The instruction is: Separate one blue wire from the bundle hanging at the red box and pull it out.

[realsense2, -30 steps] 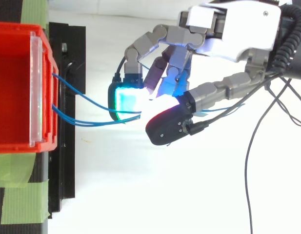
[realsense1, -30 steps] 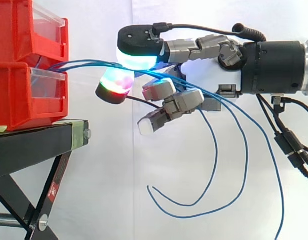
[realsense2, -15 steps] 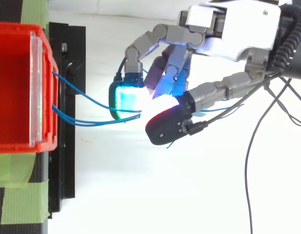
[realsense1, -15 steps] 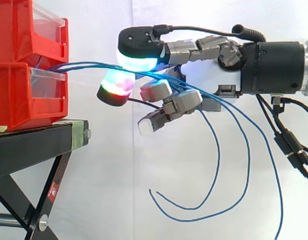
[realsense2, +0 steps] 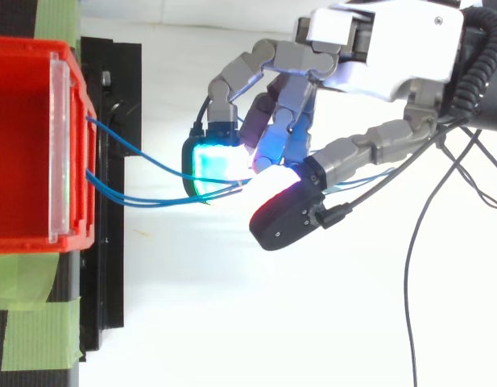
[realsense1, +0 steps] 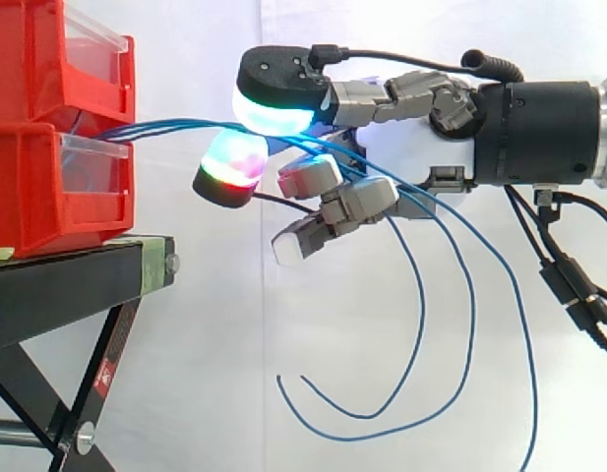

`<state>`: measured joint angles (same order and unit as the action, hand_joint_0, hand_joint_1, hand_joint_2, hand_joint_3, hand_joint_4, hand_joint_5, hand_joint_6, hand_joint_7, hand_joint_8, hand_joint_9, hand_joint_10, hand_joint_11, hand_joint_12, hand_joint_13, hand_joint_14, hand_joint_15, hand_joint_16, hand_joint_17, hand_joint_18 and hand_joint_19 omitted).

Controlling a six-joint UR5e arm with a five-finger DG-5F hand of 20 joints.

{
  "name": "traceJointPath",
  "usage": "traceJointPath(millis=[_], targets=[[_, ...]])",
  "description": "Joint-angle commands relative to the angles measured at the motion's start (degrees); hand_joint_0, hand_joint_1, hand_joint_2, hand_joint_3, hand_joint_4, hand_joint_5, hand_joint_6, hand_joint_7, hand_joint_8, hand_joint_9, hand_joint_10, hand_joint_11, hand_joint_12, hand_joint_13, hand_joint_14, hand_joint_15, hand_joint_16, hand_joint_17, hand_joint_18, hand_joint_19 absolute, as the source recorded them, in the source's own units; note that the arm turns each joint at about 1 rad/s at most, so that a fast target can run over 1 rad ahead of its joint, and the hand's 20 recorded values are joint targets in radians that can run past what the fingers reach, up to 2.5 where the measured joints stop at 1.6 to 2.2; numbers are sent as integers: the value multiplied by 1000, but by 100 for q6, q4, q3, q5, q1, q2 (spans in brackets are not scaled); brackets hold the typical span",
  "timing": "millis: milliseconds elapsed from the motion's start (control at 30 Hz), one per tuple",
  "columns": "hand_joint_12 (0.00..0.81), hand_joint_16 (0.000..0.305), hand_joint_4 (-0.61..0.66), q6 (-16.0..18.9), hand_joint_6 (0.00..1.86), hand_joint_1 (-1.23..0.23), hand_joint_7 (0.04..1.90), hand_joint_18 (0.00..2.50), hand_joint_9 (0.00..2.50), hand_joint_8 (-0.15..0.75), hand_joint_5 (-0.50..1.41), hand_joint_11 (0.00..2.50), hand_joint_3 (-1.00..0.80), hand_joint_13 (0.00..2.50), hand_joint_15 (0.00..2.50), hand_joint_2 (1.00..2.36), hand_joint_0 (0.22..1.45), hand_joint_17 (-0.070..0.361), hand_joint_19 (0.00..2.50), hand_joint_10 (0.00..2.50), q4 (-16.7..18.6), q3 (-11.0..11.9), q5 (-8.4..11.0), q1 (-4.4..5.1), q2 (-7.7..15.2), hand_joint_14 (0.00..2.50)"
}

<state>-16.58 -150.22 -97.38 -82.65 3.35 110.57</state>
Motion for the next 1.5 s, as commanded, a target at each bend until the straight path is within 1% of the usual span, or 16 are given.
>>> traceJointPath(millis=[0, 100, 133, 200, 333, 633, 733, 800, 1000, 1133, 1267, 1467], targets=[[439, 53, 229, 6, 906, -764, 880, 916, 1371, 393, -176, 1368, -403, 1612, 1367, 1009, 544, 120, 487, 14, 1, 0, 3, -1, 0, 16], [448, 53, 224, -3, 903, -755, 891, 925, 1388, 389, -173, 1379, -400, 1621, 1358, 1009, 543, 119, 493, 15, 1, 0, -6, -1, 0, 16], [436, 53, 224, 6, 902, -749, 892, 945, 1391, 389, -172, 1362, -403, 1621, 1361, 1009, 543, 118, 482, 15, 1, 0, -6, -1, 0, 16], [446, 52, 220, -3, 899, -744, 897, 942, 1399, 389, -169, 1361, -406, 1625, 1353, 1009, 545, 117, 490, 15, 1, 0, -6, -1, 0, 17], [439, 52, 216, -3, 893, -724, 910, 947, 1409, 388, -165, 1366, -413, 1627, 1358, 1008, 547, 117, 492, 16, 1, 0, 3, -1, 0, 16], [455, 53, 224, 6, 880, -679, 921, 959, 1414, 392, -162, 1328, -433, 1630, 1322, 1007, 529, 119, 496, 19, 1, 0, -6, -1, 0, 17], [453, 53, 222, 6, 878, -674, 921, 958, 1415, 399, -161, 1326, -429, 1628, 1316, 1007, 532, 118, 497, 16, -8, 0, -6, -19, 0, 17], [443, 52, 219, 6, 877, -666, 926, 954, 1425, 385, -160, 1332, -426, 1626, 1313, 1006, 543, 117, 498, 17, -8, 0, -6, -28, 0, 17], [447, 51, 195, 6, 866, -650, 955, 959, 1471, 384, -144, 1298, -416, 1639, 1299, 1007, 560, 114, 500, 19, -8, 0, -6, -54, 0, 19], [440, 50, 187, -3, 848, -631, 965, 962, 1481, 382, -132, 1259, -405, 1646, 1290, 1009, 562, 112, 508, 19, -8, 0, -6, -54, 0, 18], [438, 49, 180, -3, 838, -623, 978, 961, 1523, 377, -126, 1271, -398, 1648, 1294, 1010, 565, 111, 505, 22, -8, 0, -6, -54, 0, 19], [436, 49, 184, -3, 833, -620, 998, 964, 1527, 376, -124, 1271, -394, 1645, 1293, 1010, 573, 110, 510, 23, -8, 0, -14, -80, 0, 20]])
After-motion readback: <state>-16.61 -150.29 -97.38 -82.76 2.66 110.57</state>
